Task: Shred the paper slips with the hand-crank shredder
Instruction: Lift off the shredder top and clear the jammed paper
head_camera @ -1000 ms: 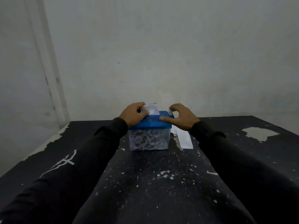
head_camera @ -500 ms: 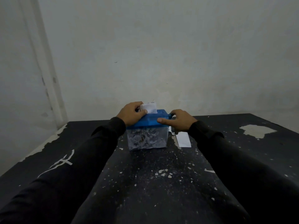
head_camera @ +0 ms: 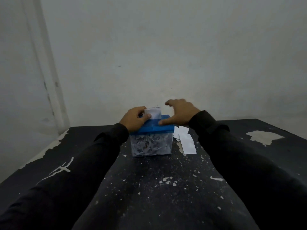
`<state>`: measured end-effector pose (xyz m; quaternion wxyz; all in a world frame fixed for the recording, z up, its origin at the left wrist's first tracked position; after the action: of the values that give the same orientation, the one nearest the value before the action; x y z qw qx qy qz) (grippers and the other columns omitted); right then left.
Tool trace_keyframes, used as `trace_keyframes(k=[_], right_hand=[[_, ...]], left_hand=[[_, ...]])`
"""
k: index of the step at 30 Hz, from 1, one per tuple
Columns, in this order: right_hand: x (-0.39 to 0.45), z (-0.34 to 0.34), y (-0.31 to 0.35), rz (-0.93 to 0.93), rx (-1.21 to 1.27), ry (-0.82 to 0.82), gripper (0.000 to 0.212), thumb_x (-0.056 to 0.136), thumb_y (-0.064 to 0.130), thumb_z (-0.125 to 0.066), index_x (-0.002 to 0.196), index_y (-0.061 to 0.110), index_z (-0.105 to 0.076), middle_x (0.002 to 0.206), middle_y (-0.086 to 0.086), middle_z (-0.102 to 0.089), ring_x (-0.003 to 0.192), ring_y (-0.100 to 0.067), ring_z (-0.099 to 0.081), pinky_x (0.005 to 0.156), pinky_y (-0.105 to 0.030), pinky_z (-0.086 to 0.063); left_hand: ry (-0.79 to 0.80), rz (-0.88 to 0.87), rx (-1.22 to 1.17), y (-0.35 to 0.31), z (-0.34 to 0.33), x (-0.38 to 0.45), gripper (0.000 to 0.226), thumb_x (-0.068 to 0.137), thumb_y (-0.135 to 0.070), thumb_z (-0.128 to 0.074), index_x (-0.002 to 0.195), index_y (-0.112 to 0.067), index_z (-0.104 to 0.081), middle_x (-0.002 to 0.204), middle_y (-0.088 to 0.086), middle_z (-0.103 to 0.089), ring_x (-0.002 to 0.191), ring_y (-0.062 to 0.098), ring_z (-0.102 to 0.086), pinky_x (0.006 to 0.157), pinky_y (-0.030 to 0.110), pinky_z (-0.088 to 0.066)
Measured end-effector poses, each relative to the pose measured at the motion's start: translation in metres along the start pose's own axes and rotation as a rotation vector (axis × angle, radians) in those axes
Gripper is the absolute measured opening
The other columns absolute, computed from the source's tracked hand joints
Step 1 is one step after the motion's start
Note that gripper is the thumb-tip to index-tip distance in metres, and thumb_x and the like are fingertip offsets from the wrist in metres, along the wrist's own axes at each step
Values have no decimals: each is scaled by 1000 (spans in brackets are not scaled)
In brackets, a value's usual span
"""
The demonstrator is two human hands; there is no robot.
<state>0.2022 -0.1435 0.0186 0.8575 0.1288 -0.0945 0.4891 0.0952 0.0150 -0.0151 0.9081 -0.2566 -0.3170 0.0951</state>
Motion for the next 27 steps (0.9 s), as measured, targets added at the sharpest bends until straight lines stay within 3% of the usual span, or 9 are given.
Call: trace_keyframes(k=[4, 8, 12, 14, 16, 19, 22, 25, 27], right_hand=[[14, -20, 19, 12, -54, 218, 109, 70, 70, -78, 152, 11, -36, 153, -10, -46, 132, -29, -50, 109, -41, -43], [18, -20, 17, 3, -50, 257, 104, 69, 72, -77, 148, 15, -43, 150, -6, -48, 129, -26, -51, 109, -39, -44], [21, -24, 27, 22, -91, 302, 106, 67, 75, -76, 149, 18, -43, 152, -5, -47, 131, -26, -50, 111, -42, -43], [24, -25, 33, 51, -107, 314, 103, 69, 72, -76, 150, 17, -42, 153, -5, -46, 132, -27, -50, 111, -42, -42], [25, -26, 35, 57, -113, 313, 104, 70, 70, -78, 151, 18, -40, 155, -5, -44, 135, -28, -48, 113, -43, -39], [25, -28, 33, 50, -106, 310, 104, 69, 71, -78, 152, 20, -39, 156, -4, -42, 136, -28, -46, 114, -43, -38], [25, -27, 33, 45, -93, 296, 103, 69, 70, -79, 151, 21, -40, 155, -3, -43, 136, -26, -46, 113, -42, -38], [25, -29, 34, 29, -78, 294, 102, 68, 69, -80, 150, 22, -41, 155, -3, -43, 135, -26, -47, 113, -42, -38], [25, -28, 33, 27, -74, 290, 102, 67, 69, -80, 150, 23, -42, 154, -3, -44, 134, -26, -47, 113, -42, -38]], left_hand=[[-108, 37, -159, 5, 6, 0, 39, 95, -42, -53, 92, -3, -58, 86, 16, -66, 81, 31, -64, 71, 41, -50], [-154, 69, -254, 4, 8, 2, 20, 103, -21, -57, 100, -3, -64, 97, 18, -70, 82, 22, -62, 74, 34, -49], [-324, 155, -387, 12, 26, -4, 11, 101, -12, -61, 104, -5, -69, 98, 11, -73, 86, 19, -69, 74, 26, -53], [-422, 177, -440, 21, 42, -11, 20, 100, -9, -62, 119, -5, -64, 103, 10, -74, 91, 21, -74, 76, 25, -57], [-492, 210, -516, 34, 56, -23, 44, 100, -7, -59, 139, -17, -45, 102, 7, -71, 84, 20, -76, 76, 26, -60], [-509, 264, -409, 55, 64, -45, 35, 101, -4, -52, 126, -27, -44, 99, 1, -65, 74, 22, -76, 65, 28, -60], [-382, 338, -145, 87, 51, -58, 16, 101, -6, -51, 103, -18, -61, 109, 9, -65, 92, 28, -69, 68, 26, -50], [-52, 443, -21, 115, 20, -70, 18, 102, -10, -50, 114, -20, -60, 115, 11, -66, 93, 20, -64, 74, 29, -50], [71, 470, 112, 121, 12, -76, 19, 99, -17, -52, 113, -26, -60, 119, 9, -66, 101, 23, -64, 89, 40, -54]])
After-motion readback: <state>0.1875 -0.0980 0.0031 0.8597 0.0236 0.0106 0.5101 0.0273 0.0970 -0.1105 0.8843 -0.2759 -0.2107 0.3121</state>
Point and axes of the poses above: each hand's wrist, its own x-axis towards the middle knuckle, its own z-axis out of the back of the hand, y = z × x, the point moved 7 cm from there along x, towards the middle knuckle
